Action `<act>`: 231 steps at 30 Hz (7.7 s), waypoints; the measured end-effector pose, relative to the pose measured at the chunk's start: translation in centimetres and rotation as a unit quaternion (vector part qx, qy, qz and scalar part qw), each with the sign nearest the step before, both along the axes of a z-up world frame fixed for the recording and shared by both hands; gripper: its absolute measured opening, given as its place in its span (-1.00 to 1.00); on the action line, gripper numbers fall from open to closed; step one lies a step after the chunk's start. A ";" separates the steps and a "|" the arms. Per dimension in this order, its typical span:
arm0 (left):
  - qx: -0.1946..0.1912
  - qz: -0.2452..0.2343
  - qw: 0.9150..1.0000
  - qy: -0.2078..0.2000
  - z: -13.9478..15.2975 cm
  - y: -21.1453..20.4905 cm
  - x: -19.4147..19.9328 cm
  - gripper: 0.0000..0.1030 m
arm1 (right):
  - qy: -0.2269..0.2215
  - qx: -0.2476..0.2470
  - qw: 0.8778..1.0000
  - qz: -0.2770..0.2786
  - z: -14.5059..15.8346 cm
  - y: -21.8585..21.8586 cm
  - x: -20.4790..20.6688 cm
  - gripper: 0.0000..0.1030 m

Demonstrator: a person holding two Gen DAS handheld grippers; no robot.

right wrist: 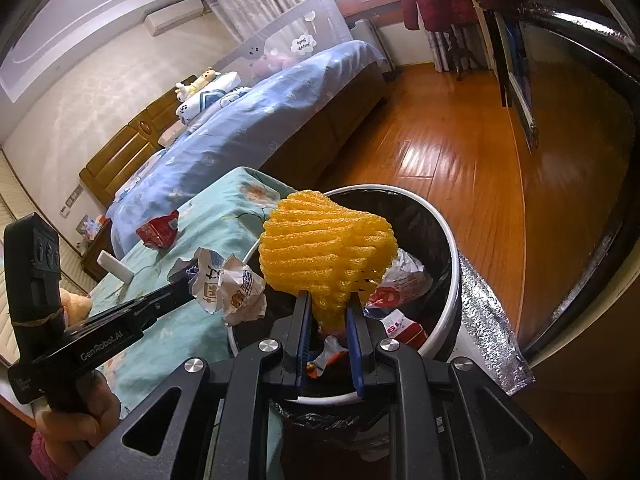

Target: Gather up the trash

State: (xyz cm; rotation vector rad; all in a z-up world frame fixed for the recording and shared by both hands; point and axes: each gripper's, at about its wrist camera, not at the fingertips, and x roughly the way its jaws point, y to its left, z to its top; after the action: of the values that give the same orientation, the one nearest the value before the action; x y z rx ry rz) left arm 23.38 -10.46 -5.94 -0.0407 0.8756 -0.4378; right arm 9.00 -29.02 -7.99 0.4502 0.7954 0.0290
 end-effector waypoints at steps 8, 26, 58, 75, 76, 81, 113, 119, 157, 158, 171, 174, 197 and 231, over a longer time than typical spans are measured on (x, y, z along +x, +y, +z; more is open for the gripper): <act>-0.004 -0.001 1.000 0.002 0.0 -0.7 0.6 -0.96 | 0.010 -0.001 1.000 -0.003 -0.4 -0.5 0.7 -0.68; -0.008 -0.006 1.000 0.012 0.1 -0.8 1.2 -0.33 | 0.007 -0.007 1.000 -0.023 -0.4 -1.4 0.6 0.14; -0.023 0.155 0.987 0.017 0.6 15.6 -6.6 0.17 | -0.014 0.015 0.996 0.089 0.7 10.0 2.6 0.82; -0.023 0.220 0.975 0.020 0.5 22.1 -6.1 0.19 | -0.010 0.020 0.988 0.151 0.0 15.9 5.4 0.83; -0.022 0.223 0.974 0.020 0.5 22.4 -5.9 0.19 | -0.009 0.020 0.988 0.155 0.0 16.2 5.8 0.83; -0.018 0.235 0.972 0.012 0.8 23.7 -4.5 0.20 | -0.010 0.018 0.985 0.170 0.0 17.4 7.4 0.83; -0.005 0.294 0.956 -0.010 -1.8 26.7 8.3 0.28 | 0.000 0.044 0.983 0.178 -1.7 21.2 20.2 0.82; -0.007 0.279 0.960 -0.005 -2.3 26.4 8.9 -0.26 | 0.001 0.030 0.982 0.189 -1.9 21.8 20.4 0.19; 0.008 0.172 0.984 -0.036 1.0 21.3 -5.5 -0.49 | -0.043 0.042 0.984 0.170 0.7 18.8 4.9 -0.43; 0.009 0.171 0.985 -0.036 1.1 21.1 -6.0 -0.49 | -0.043 0.043 0.984 0.169 0.6 18.6 4.6 -0.43; 0.007 0.157 0.987 -0.039 1.4 19.7 -8.1 -0.49 | -0.046 0.051 0.986 0.152 0.4 16.7 1.4 -0.43; 0.007 0.156 0.987 -0.040 1.5 19.5 -8.3 -0.49 | -0.047 0.051 0.986 0.149 0.4 16.4 1.0 -0.43; -0.012 0.119 0.993 0.003 0.4 21.2 -9.1 -0.47 | -0.007 0.016 0.987 0.157 -0.8 16.6 1.8 0.70; 0.013 0.126 0.992 -0.030 1.1 18.3 -9.9 -0.40 | -0.040 0.001 0.989 0.142 0.7 15.6 0.1 0.02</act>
State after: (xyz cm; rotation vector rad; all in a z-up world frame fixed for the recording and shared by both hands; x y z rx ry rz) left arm 13.47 7.86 -4.89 -0.1123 0.8042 -0.1909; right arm 9.12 -13.43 -7.32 0.3331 0.7750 0.3104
